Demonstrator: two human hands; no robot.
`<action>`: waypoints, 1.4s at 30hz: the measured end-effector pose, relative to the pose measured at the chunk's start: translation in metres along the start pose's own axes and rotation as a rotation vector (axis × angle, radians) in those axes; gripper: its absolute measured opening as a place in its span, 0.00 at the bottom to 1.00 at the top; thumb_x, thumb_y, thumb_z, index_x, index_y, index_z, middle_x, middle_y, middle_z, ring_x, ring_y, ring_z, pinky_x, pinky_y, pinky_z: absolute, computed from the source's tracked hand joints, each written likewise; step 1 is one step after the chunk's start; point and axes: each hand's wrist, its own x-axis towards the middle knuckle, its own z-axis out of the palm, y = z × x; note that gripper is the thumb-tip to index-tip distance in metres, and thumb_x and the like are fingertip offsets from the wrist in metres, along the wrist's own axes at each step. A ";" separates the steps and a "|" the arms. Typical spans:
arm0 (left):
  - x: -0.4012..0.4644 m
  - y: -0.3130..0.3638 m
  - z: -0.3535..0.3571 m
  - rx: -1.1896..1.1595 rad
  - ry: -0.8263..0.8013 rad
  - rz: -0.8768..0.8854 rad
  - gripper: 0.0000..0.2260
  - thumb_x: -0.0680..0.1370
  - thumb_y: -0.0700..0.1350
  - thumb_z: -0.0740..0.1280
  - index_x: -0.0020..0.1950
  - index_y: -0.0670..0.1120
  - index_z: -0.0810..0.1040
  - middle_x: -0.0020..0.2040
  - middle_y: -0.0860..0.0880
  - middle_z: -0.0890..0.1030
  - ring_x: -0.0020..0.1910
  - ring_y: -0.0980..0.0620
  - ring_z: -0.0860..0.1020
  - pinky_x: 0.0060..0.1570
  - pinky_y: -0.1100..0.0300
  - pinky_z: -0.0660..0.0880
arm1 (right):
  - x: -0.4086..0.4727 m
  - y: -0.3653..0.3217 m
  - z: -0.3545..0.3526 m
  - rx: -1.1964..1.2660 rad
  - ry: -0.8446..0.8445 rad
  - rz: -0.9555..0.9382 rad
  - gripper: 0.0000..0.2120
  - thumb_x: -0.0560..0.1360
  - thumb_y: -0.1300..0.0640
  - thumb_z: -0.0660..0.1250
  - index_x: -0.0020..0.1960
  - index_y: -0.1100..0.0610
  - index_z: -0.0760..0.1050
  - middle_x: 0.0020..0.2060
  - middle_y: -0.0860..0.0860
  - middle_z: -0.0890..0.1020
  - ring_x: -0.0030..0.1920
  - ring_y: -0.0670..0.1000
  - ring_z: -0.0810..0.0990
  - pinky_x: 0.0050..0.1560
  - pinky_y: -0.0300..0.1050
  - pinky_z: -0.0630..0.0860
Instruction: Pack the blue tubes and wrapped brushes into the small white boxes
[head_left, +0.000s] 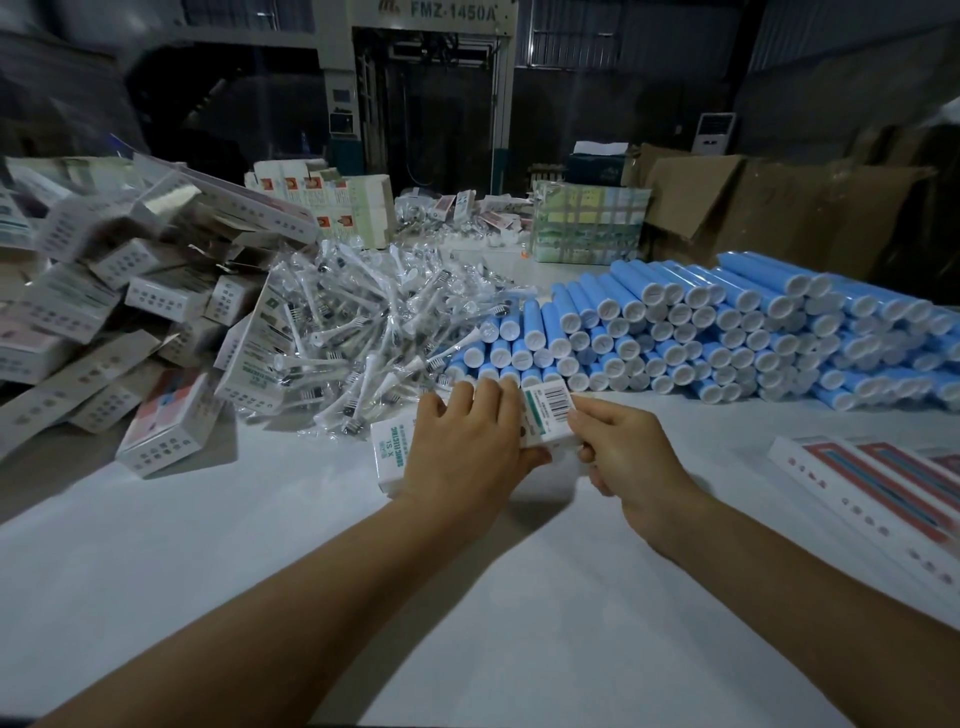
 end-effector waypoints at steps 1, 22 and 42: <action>0.001 -0.001 0.001 -0.048 -0.010 -0.017 0.33 0.74 0.67 0.58 0.70 0.44 0.70 0.59 0.47 0.77 0.55 0.46 0.75 0.50 0.52 0.70 | 0.000 -0.001 0.000 -0.019 0.015 -0.040 0.13 0.79 0.63 0.62 0.49 0.47 0.80 0.28 0.40 0.81 0.25 0.36 0.76 0.24 0.28 0.67; 0.002 0.014 -0.004 -0.174 0.073 -0.034 0.35 0.77 0.66 0.45 0.62 0.40 0.75 0.52 0.43 0.79 0.47 0.44 0.77 0.44 0.50 0.71 | 0.001 0.007 0.012 0.085 0.180 -0.268 0.18 0.78 0.62 0.62 0.67 0.53 0.73 0.50 0.46 0.81 0.46 0.40 0.82 0.40 0.31 0.77; -0.004 0.003 -0.011 -0.083 0.003 -0.016 0.34 0.76 0.64 0.48 0.64 0.40 0.74 0.53 0.44 0.79 0.48 0.44 0.78 0.44 0.51 0.73 | -0.002 -0.003 0.005 0.474 -0.040 0.001 0.14 0.81 0.54 0.57 0.57 0.61 0.76 0.51 0.60 0.83 0.52 0.55 0.83 0.52 0.49 0.80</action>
